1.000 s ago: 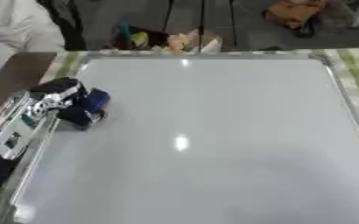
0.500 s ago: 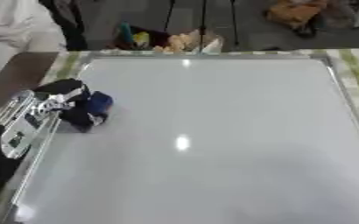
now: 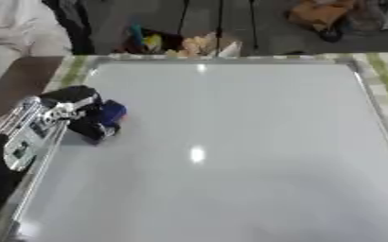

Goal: Wipe the whiteboard clean with a brush.

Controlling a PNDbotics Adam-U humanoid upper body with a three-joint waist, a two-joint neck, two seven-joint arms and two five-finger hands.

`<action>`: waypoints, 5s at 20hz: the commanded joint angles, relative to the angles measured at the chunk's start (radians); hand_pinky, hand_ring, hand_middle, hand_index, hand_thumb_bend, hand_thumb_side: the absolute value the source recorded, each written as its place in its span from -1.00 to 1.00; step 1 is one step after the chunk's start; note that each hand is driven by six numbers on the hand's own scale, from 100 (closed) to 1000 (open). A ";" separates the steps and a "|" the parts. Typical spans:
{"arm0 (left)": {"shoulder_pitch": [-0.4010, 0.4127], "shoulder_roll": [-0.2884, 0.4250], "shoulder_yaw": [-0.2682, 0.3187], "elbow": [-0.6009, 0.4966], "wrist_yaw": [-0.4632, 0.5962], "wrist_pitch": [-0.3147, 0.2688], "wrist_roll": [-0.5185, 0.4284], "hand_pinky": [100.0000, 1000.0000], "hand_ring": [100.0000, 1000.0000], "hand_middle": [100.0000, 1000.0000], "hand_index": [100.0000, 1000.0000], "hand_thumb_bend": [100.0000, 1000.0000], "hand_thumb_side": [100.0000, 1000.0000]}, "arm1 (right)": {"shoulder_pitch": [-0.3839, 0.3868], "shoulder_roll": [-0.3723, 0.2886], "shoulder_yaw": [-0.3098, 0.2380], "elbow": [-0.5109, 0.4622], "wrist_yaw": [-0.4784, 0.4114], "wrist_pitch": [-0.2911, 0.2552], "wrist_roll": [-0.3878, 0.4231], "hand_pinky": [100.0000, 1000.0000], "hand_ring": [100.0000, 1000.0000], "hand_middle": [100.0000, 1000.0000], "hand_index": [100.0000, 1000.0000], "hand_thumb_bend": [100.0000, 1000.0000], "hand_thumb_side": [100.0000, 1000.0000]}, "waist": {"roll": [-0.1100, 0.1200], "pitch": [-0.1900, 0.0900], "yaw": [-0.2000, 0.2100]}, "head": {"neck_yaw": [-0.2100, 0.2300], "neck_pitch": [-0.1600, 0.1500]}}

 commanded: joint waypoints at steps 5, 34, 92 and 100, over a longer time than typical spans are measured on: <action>-0.002 0.040 -0.011 -0.047 -0.025 -0.040 -0.024 -0.21 0.12 -0.22 -0.18 -0.69 0.01 | -0.008 -0.016 -0.005 -0.015 -0.001 0.005 -0.005 0.57 0.46 0.02 0.60 -1.00 0.86 | -0.001 -0.023 -0.001 | 0.006 -0.010; 0.006 0.049 -0.060 -0.129 -0.067 -0.092 -0.057 -0.25 0.03 -0.34 -0.18 -0.84 0.09 | -0.011 -0.018 -0.006 -0.015 -0.006 0.007 -0.003 0.57 0.46 0.01 0.60 -1.00 0.85 | 0.001 -0.023 0.000 | 0.015 -0.007; 0.038 0.078 -0.083 -0.102 -0.085 -0.125 -0.050 -0.29 -0.02 -0.40 -0.22 -0.95 0.06 | -0.009 -0.019 -0.007 -0.015 -0.006 0.010 -0.008 0.57 0.46 0.01 0.60 -1.00 0.85 | 0.004 -0.025 0.006 | 0.020 -0.010; 0.063 0.099 -0.104 -0.163 -0.029 -0.131 -0.078 -0.30 -0.03 -0.41 -0.23 -0.96 0.08 | -0.012 -0.020 -0.007 -0.015 -0.007 0.009 -0.007 0.57 0.46 0.01 0.60 -1.00 0.85 | 0.003 -0.023 0.009 | 0.021 -0.010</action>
